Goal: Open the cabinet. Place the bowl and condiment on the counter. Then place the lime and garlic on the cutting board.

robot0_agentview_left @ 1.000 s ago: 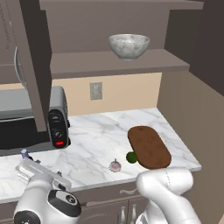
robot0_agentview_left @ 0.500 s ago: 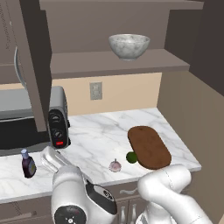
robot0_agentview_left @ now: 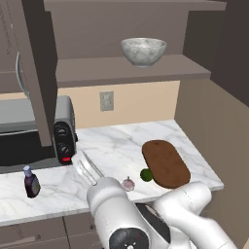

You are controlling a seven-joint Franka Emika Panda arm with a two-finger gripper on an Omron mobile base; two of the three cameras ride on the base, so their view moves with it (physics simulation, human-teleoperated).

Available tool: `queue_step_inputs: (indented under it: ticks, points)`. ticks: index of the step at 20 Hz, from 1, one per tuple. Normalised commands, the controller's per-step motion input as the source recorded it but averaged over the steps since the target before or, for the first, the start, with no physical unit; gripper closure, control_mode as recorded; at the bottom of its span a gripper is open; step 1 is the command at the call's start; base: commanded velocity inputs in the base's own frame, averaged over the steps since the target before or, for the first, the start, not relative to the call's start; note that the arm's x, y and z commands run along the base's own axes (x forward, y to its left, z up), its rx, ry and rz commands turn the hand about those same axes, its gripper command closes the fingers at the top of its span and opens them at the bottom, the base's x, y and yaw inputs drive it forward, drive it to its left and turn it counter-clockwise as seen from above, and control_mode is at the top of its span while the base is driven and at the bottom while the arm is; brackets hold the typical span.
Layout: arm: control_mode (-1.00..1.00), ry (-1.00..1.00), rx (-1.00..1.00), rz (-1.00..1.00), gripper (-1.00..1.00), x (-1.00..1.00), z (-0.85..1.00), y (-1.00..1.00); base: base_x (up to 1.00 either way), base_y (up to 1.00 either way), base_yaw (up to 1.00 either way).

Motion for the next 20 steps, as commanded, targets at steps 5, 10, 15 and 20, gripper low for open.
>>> queue_step_inputs:
  ticks: [5, 10, 15, 20]
  points:
    - [-1.0, 0.04, 0.12, 0.0, -1.0, -0.39, 0.51, -0.48, 0.0, 0.0, 0.0]
    - [-1.0, 0.06, 0.1, 0.0, -1.0, -0.27, 0.53, -0.43, 0.0, 0.0, 0.0]
    - [-1.0, 0.07, 0.08, 0.0, -1.0, -0.17, 0.43, -0.45, 0.0, 0.0, 0.0]
    - [-1.0, 0.04, 0.06, -0.01, -1.0, 0.0, 0.28, -0.43, 0.0, 0.0, 0.0]
